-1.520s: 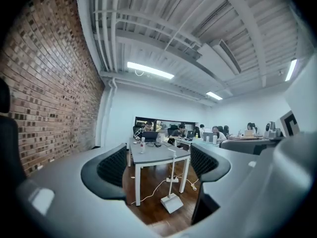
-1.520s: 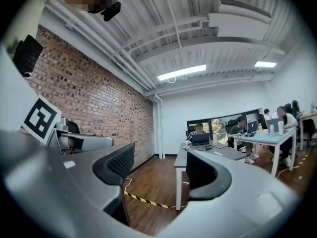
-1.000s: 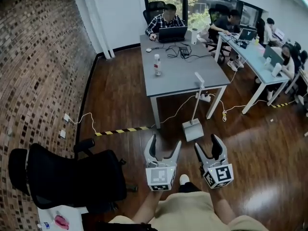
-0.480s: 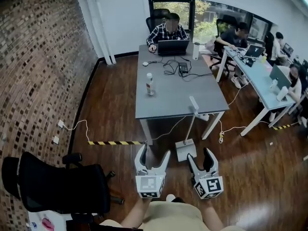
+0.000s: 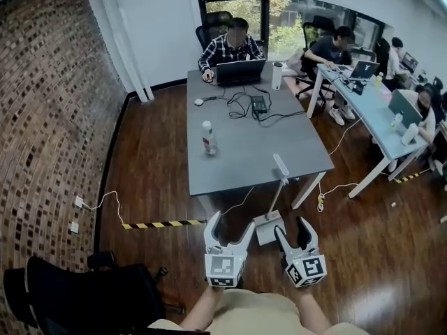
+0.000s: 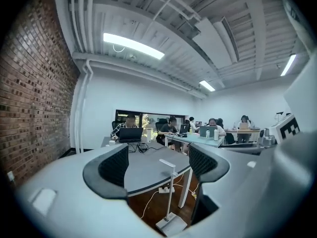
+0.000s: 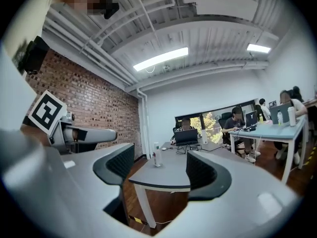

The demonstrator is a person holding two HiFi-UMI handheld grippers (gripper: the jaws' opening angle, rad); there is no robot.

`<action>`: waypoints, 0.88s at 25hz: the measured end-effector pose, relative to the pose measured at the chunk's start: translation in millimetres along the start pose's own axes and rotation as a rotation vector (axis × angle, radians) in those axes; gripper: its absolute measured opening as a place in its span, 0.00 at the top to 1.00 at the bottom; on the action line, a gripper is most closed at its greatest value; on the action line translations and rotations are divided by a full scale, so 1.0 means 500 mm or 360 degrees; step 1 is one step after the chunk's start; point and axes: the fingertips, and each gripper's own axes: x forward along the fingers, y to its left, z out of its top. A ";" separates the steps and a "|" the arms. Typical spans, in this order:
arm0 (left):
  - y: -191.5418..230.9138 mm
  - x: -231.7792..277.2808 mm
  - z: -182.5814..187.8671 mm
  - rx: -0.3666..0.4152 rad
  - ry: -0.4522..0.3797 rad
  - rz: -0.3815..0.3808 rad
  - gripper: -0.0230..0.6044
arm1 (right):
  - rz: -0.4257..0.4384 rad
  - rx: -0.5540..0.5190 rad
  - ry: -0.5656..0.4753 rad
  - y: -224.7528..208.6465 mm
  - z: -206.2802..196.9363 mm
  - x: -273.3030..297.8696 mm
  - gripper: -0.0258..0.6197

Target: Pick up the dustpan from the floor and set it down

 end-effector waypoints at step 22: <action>-0.037 0.384 -0.292 0.0041 0.0598 -0.0606 0.42 | -0.0343 0.0225 0.0834 -0.365 -0.557 0.115 0.47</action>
